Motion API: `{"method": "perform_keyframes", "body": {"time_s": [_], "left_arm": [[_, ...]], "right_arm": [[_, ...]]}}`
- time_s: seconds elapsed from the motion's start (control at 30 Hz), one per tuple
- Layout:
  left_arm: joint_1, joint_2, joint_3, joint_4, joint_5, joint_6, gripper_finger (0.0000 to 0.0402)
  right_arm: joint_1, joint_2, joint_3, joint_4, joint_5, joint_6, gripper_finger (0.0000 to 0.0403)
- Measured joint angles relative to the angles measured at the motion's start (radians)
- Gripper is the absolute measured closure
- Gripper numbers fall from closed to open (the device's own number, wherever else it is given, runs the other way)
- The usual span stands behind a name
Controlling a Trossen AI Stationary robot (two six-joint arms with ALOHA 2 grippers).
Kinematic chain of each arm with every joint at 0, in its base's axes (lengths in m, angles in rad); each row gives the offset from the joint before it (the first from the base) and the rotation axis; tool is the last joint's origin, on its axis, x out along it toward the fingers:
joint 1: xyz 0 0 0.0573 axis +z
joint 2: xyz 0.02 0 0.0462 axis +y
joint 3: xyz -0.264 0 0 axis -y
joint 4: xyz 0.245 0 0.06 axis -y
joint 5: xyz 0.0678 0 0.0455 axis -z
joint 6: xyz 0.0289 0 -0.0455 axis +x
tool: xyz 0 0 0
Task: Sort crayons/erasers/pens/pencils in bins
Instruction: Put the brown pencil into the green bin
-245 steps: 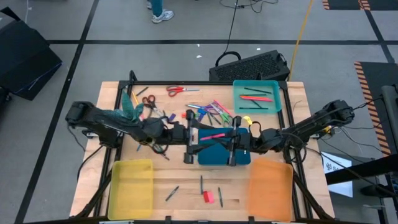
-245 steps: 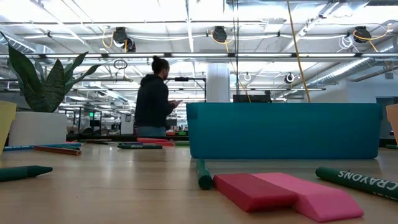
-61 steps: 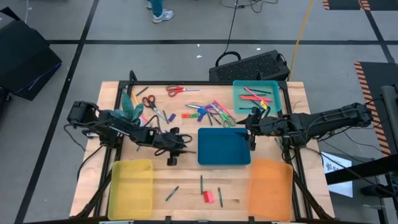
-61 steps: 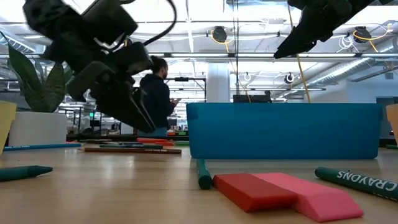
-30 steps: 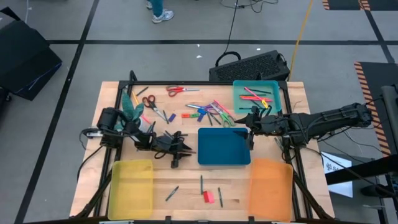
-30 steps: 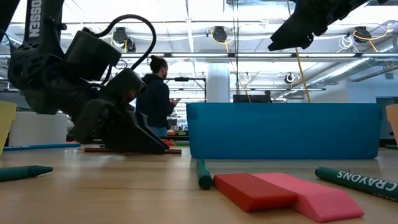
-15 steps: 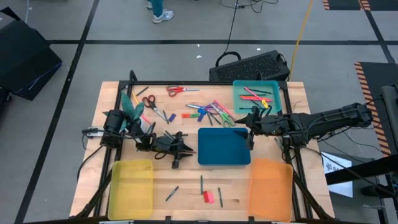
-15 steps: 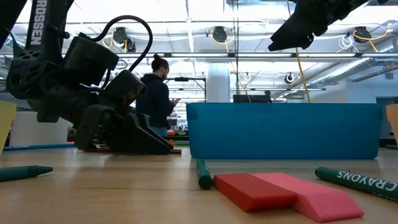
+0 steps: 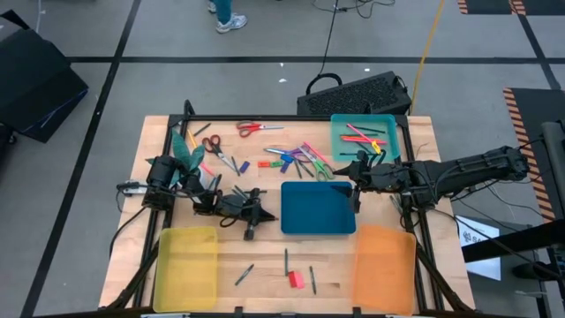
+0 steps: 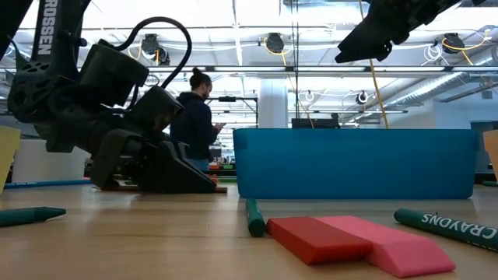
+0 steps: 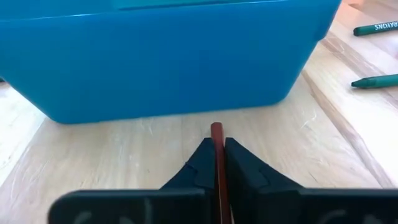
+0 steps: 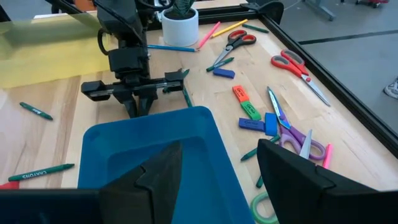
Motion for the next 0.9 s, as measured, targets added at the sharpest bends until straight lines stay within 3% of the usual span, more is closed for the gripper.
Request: {"method": "perform_keyframes", "body": {"time_s": [0.17, 0.43, 0.77, 0.9], "left_arm": [[0.000, -0.001, 0.001, -0.007, -0.002, -0.010, 0.0361], [-0.007, -0.036, 0.000, -0.029, -0.013, -0.054, 0.0386], [-0.045, -0.307, -0.005, -0.244, -0.071, -0.059, 0.0387], [-0.054, -0.425, -0.005, -0.249, -0.085, -0.084, 0.0386]], "right_arm": [[0.000, 0.000, 0.000, 0.019, -0.002, 0.000, 0.0202], [0.001, 0.000, 0.000, 0.057, -0.032, -0.006, 0.0202], [0.000, 0.000, 0.000, 0.056, -0.031, -0.035, 0.0202], [0.000, 0.003, 0.000, 0.057, -0.031, -0.053, 0.0202]]}}
